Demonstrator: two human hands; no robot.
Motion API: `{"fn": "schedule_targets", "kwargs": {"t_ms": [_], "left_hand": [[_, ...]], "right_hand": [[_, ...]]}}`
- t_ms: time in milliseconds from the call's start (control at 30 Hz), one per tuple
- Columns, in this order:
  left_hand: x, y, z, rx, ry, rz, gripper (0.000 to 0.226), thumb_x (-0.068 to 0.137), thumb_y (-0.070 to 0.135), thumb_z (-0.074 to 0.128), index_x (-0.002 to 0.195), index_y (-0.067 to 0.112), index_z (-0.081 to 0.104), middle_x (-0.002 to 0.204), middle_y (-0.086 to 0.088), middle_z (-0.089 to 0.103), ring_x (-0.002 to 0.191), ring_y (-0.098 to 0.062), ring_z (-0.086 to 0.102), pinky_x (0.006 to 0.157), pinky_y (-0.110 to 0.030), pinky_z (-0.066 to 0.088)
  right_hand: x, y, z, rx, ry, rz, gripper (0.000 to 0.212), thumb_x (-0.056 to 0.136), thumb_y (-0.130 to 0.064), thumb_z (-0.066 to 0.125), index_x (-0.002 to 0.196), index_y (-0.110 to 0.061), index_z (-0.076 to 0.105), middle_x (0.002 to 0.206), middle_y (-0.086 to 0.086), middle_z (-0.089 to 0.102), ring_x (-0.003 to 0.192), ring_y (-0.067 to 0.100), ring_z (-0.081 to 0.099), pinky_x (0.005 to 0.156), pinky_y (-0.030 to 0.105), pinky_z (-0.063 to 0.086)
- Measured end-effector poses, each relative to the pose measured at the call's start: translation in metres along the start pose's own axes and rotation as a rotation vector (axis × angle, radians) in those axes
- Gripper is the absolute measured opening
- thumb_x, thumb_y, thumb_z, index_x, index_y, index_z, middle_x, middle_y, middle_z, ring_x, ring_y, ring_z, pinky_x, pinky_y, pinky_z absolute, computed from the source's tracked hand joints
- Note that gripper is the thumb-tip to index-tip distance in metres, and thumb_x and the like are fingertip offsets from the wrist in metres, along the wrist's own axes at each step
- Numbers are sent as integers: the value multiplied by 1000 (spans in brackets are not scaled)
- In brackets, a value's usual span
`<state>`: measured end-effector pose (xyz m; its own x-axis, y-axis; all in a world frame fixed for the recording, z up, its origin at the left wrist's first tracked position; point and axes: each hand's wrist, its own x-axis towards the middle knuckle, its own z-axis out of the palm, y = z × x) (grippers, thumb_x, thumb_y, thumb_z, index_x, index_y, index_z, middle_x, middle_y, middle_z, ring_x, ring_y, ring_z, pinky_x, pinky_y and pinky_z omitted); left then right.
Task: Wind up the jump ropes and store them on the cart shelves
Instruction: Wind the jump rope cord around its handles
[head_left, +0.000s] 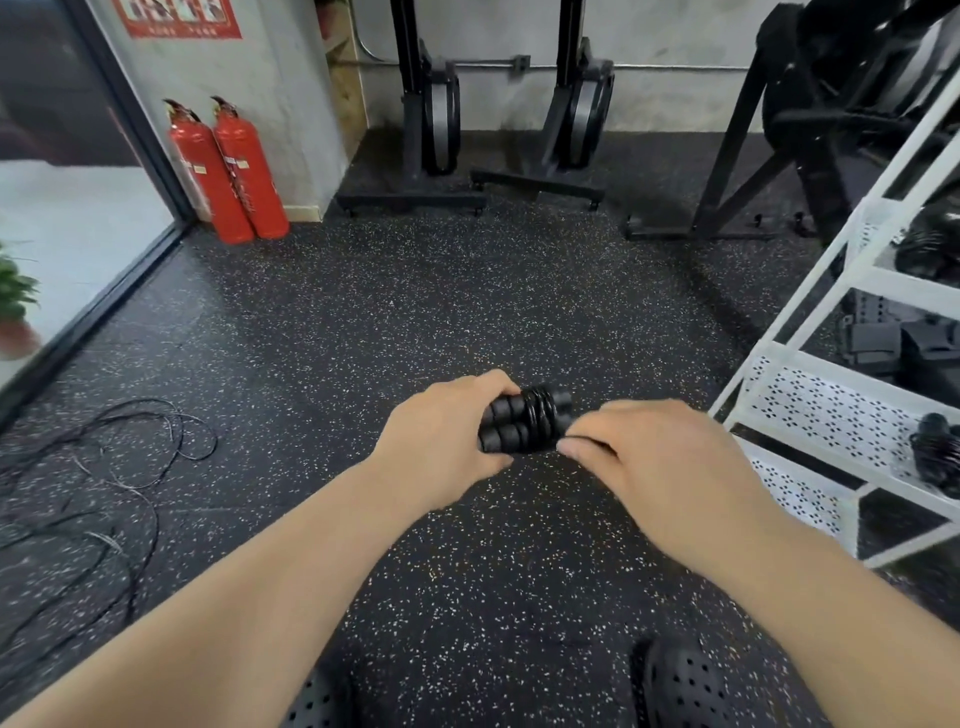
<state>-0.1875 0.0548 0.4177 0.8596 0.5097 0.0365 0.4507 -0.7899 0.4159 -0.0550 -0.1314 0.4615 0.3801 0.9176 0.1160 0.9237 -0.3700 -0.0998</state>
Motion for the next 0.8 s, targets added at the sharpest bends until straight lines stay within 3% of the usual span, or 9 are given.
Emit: {"fn": "schedule_targets", "kwargs": {"t_ms": [167, 267, 400, 533, 633, 733, 800], "left_hand": [[-7, 16, 1, 24, -184, 184, 66, 82, 38, 88, 128, 51, 42, 110, 16, 61, 102, -13, 60, 89, -39, 53], [-11, 23, 0, 3, -240, 244, 69, 84, 40, 88, 131, 49, 38, 112, 15, 58, 103, -10, 57, 90, -34, 49], [-16, 30, -6, -33, -272, 297, 67, 85, 40, 87, 131, 49, 38, 113, 19, 55, 102, 0, 53, 85, -27, 43], [-21, 36, -13, -95, -284, 314, 65, 85, 39, 87, 128, 50, 40, 112, 19, 59, 103, -2, 57, 90, -31, 49], [-26, 42, -20, -299, -284, 305, 64, 83, 29, 90, 127, 43, 45, 110, 19, 66, 98, -6, 64, 84, -27, 51], [-30, 45, -25, -471, -258, 245, 64, 83, 22, 91, 125, 38, 47, 109, 16, 70, 93, -13, 67, 85, -37, 56], [-29, 43, -24, -538, -205, 192, 64, 84, 22, 92, 126, 39, 47, 113, 17, 71, 99, -13, 69, 92, -43, 57]], "right_hand": [[12, 28, -5, 237, 52, 11, 29, 93, -66, 59, 98, -44, 77, 88, -24, 72, 83, 1, 65, 81, 38, 56], [18, 47, -4, 463, -42, 78, 13, 85, -57, 80, 87, -44, 80, 84, -25, 75, 83, -1, 68, 85, 35, 56], [21, 58, -4, 647, -100, 74, 9, 81, -45, 88, 82, -38, 82, 85, -19, 77, 83, 2, 71, 85, 29, 55], [20, 61, -3, 845, -149, 81, 12, 82, -36, 89, 87, -27, 84, 85, -7, 79, 79, 6, 69, 79, 22, 54], [18, 67, 1, 1013, -196, 142, 21, 87, -37, 82, 92, -17, 83, 87, 4, 78, 78, 10, 65, 76, 25, 52], [15, 64, 11, 1195, -284, 258, 41, 96, -43, 72, 94, -3, 76, 82, 7, 71, 77, 17, 62, 78, 33, 48], [16, 57, 23, 1169, -257, 370, 27, 103, -26, 68, 87, -5, 75, 78, 5, 71, 77, 19, 61, 82, 34, 47]]}}
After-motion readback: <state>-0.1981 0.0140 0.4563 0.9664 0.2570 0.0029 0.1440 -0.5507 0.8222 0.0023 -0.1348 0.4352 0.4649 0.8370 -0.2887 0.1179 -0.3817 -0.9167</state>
